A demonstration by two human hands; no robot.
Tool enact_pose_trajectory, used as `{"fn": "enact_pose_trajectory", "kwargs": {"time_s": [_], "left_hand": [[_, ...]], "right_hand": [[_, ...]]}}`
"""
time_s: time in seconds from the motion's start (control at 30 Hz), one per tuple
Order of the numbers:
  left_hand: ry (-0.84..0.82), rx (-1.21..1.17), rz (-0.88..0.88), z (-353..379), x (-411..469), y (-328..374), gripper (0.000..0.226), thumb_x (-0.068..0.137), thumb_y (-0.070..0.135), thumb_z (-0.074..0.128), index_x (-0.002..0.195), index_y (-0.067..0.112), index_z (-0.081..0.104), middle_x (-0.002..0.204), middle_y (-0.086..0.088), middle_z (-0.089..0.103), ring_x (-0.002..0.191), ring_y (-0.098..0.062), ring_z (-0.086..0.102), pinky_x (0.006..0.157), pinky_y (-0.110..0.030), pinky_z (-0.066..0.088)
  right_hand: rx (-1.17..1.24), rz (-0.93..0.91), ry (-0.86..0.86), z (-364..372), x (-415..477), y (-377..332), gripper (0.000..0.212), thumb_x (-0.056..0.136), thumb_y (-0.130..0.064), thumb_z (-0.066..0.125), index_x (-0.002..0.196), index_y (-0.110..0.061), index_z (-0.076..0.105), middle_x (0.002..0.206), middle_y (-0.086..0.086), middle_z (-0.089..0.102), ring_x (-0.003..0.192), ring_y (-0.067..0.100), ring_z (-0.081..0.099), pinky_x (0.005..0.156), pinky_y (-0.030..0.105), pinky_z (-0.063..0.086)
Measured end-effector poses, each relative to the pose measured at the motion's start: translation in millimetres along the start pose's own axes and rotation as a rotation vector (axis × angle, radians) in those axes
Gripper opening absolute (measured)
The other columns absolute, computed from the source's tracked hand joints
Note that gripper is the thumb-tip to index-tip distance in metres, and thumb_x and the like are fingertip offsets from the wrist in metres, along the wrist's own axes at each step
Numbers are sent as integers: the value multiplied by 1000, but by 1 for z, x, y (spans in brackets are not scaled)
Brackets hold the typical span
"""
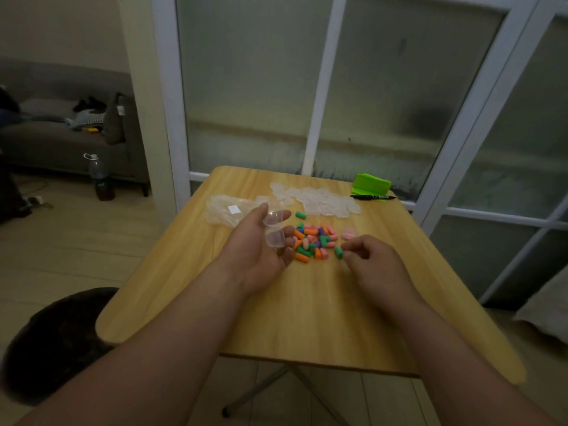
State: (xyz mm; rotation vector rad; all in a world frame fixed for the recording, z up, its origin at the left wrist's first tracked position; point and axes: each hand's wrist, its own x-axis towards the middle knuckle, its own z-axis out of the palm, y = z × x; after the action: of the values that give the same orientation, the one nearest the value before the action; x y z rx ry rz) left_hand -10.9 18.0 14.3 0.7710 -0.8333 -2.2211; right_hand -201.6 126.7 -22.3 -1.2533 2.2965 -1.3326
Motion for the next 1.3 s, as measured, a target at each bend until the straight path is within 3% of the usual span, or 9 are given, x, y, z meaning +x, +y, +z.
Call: {"fn": "enact_pose_trajectory", "kwargs": {"time_s": [0.13, 0.27, 0.6, 0.73, 0.83, 0.97, 1.1, 1.2, 1.3], "left_hand": [[18, -19, -6, -3, 0, 1, 52, 107, 48, 41, 129, 7, 64, 92, -9, 56, 67, -15, 47, 59, -27, 39], [-12, -59, -18, -4, 2, 1, 46, 106, 47, 40, 120, 8, 62, 75, -4, 54, 61, -13, 43, 57, -25, 32], [28, -36, -34, -4, 3, -1, 48, 106, 47, 41, 119, 8, 66, 81, -5, 57, 59, -13, 46, 54, -25, 35], [36, -22, -44, -5, 2, -2, 48, 105, 46, 43, 123, 7, 66, 82, -5, 58, 60, -13, 47, 55, -24, 35], [34, 5, -71, -2, 1, -6, 52, 107, 48, 42, 128, 6, 65, 84, -6, 58, 60, -13, 48, 53, -24, 37], [-40, 12, -97, 9, -3, -14, 50, 109, 47, 40, 129, 9, 65, 82, -7, 59, 62, -16, 51, 52, -26, 43], [-137, -50, -137, 15, -7, -21, 50, 109, 47, 42, 141, 12, 59, 107, -13, 66, 79, -21, 62, 66, -31, 55], [-196, -59, -139, 17, -12, -23, 54, 110, 47, 39, 149, 12, 53, 135, -15, 67, 103, -25, 70, 81, -34, 56], [-225, -40, -152, 20, -15, -24, 47, 111, 49, 35, 138, 17, 56, 128, -13, 67, 88, -21, 78, 78, -32, 59]], "right_hand": [[-209, -97, -23, 18, -5, -9, 17, 99, -22, 69, 112, -32, 72, 103, -15, 69, 94, 4, 63, 77, 28, 50], [-364, -136, 15, 26, -4, -13, 20, 100, -24, 63, 117, -34, 68, 98, -13, 66, 85, 7, 60, 64, 30, 45], [-492, -89, 122, 37, 1, -14, 11, 101, -39, 66, 105, -32, 73, 105, -10, 68, 85, 9, 58, 61, 29, 38], [-424, -68, 115, 35, 2, -13, 7, 100, -35, 68, 100, -31, 74, 108, -13, 72, 90, 8, 59, 67, 29, 41], [-306, -50, 113, 26, 1, -11, 4, 98, -32, 70, 94, -32, 72, 100, -12, 72, 86, 7, 61, 63, 24, 41], [-71, -104, 124, 11, -2, -18, 4, 96, -30, 77, 94, -30, 73, 92, -15, 71, 90, 2, 64, 69, 21, 46], [82, -240, 87, 0, -16, -42, 6, 95, -26, 78, 99, -27, 74, 89, -12, 72, 86, 1, 67, 71, 18, 52], [28, -343, 10, 0, -29, -53, 4, 95, -27, 77, 95, -29, 74, 92, -11, 70, 87, 2, 64, 71, 11, 47], [-63, -390, -22, 3, -33, -54, 5, 91, -30, 80, 92, -31, 75, 98, -11, 63, 91, 0, 59, 73, 6, 40]]}}
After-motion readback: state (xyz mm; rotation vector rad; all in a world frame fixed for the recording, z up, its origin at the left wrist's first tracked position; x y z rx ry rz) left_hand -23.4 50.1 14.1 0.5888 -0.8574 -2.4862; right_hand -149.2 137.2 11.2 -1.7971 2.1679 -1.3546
